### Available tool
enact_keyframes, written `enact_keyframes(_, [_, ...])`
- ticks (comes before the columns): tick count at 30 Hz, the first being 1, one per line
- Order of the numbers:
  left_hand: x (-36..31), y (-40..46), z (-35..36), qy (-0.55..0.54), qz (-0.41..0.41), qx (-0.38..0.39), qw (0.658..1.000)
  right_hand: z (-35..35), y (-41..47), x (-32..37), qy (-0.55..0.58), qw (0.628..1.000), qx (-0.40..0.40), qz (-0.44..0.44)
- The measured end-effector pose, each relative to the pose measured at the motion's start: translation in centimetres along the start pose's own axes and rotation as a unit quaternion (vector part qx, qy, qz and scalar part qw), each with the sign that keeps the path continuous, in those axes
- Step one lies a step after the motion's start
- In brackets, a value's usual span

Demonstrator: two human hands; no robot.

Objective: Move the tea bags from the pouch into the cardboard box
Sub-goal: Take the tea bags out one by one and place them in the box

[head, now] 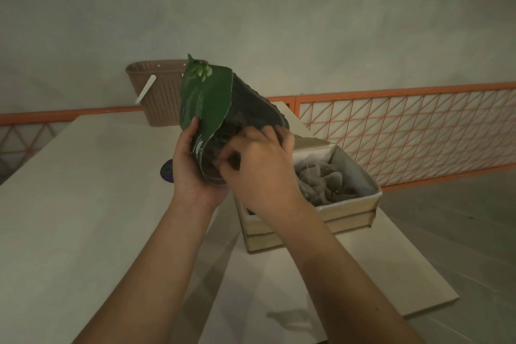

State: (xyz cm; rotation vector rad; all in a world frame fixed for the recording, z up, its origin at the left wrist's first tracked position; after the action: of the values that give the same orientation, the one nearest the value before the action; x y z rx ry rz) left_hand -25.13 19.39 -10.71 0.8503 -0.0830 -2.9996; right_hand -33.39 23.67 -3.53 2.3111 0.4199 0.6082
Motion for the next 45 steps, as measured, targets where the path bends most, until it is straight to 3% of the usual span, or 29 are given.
enact_keyframes(5, [0.4,0.3,0.5,-0.015,-0.01,0.021,1.0,-4.5,-0.2,-3.2,0.252,0.965,-0.031,0.064])
enact_keyframes(9, [0.7,0.9,0.7,-0.034,-0.014,0.049,0.998,-7.2,-0.6,-8.0,0.364,0.914,-0.068,0.167])
enact_keyframes(16, [2.1,1.4,2.0,-0.061,-0.046,0.076,0.994,-7.8,-1.1,-17.4,0.33,0.901,-0.087,0.266])
enact_keyframes(24, [3.3,1.4,2.8,-0.055,-0.052,0.073,0.994,-5.1,-1.5,-21.6,0.162,0.942,-0.01,0.293])
enact_keyframes(29, [3.5,1.2,2.7,-0.05,-0.046,0.068,0.995,-4.5,-2.3,-20.5,0.156,0.947,-0.004,0.281])
enact_keyframes(36, [3.6,1.4,2.4,-0.052,-0.067,0.084,0.993,-5.8,-1.1,-11.6,0.349,0.92,-0.023,0.178])
enact_keyframes(41, [3.5,0.8,2.9,-0.065,-0.103,0.105,0.987,-4.5,1.2,-8.0,0.335,0.937,-0.018,0.1])
enact_keyframes(45, [1.9,0.8,3.7,-0.043,-0.063,0.121,0.99,-4.5,2.0,-5.3,0.346,0.937,-0.037,0.043])
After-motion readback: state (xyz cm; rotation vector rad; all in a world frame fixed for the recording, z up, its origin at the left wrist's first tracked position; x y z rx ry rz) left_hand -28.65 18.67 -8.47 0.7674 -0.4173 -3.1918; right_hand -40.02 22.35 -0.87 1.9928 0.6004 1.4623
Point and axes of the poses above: each hand's wrist, its own y-axis towards the middle knuckle, its own z-axis out of the palm, x = y × z, the point moved 9 cm from there along y, towards the middle knuckle, and after that the axes turned 4 degrees about z, right-handed, at the moved point
